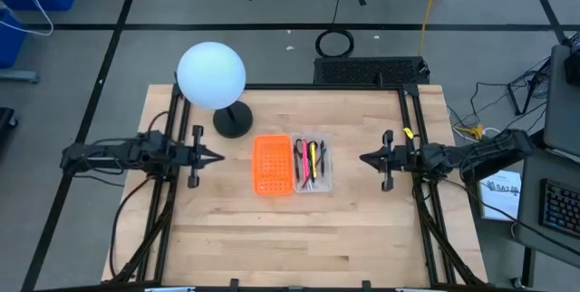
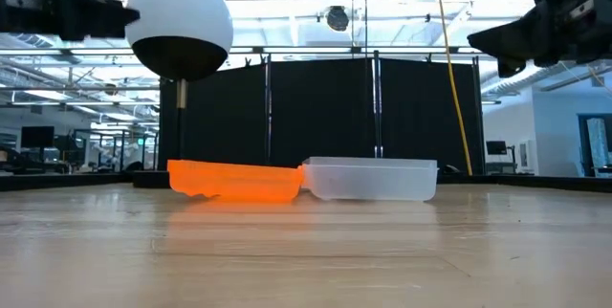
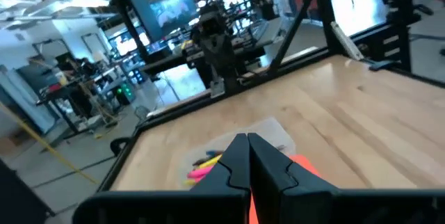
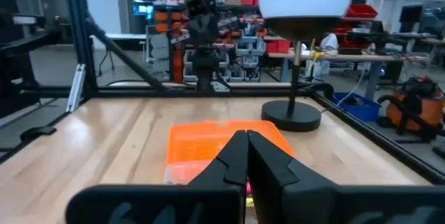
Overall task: Pick & place school supplies into a supply box
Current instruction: Return to Home Position
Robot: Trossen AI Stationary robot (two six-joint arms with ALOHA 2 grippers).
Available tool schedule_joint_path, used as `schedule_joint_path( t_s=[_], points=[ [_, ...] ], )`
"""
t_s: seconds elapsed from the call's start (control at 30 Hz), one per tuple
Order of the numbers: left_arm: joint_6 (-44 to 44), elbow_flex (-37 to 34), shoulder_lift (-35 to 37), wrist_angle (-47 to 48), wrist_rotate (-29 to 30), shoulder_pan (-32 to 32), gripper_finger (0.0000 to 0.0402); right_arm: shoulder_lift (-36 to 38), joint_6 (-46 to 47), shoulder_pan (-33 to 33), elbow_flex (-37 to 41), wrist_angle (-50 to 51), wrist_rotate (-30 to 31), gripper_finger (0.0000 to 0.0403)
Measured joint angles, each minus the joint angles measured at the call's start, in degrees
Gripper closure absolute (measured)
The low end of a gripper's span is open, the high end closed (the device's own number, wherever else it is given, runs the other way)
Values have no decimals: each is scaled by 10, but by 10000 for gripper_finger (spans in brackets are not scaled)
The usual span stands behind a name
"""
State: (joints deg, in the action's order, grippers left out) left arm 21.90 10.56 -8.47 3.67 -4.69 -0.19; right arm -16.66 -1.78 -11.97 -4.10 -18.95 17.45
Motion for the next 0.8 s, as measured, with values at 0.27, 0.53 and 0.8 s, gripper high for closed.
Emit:
schedule_joint_path(
  t_s=[0.27,0.53,0.8],
  points=[
    [-27,-45,63,-38,-5,-3,400,54,18,3,4,34,-72,403],
    [-6,-54,82,-31,-18,-25,401,136,34,3,4,75,-87,403],
    [-52,-99,69,-59,-41,-24,401,160,45,3,32,90,-61,403]
  ],
)
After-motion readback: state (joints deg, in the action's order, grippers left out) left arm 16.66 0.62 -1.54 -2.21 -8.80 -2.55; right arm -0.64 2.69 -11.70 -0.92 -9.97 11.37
